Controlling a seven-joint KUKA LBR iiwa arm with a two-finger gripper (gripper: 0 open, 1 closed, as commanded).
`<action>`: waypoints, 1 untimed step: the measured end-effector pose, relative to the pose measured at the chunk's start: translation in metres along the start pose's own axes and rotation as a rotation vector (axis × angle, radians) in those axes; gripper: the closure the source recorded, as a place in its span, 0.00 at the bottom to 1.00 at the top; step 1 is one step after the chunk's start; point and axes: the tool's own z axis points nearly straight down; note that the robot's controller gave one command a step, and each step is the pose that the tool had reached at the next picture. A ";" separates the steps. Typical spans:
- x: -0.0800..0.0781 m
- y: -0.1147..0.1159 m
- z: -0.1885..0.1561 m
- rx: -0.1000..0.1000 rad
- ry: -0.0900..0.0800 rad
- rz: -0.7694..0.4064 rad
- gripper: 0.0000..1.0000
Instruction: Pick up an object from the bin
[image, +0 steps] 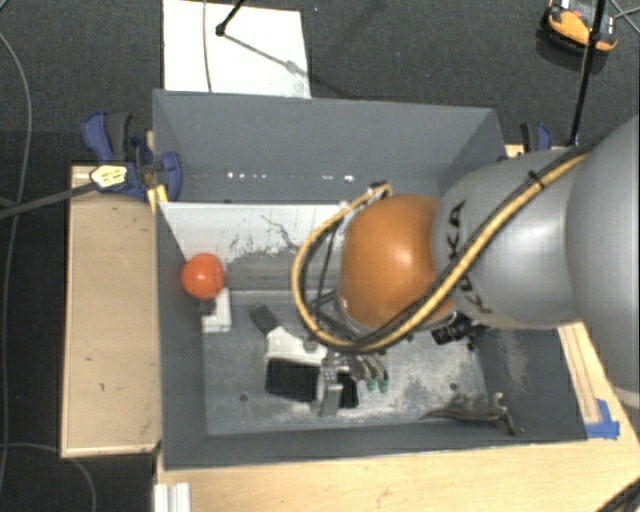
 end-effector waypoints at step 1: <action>-0.002 -0.001 -0.004 -0.001 -0.008 0.004 0.00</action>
Offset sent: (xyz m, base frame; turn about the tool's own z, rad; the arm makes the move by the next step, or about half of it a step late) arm 0.0268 -0.0012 -0.0303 -0.1197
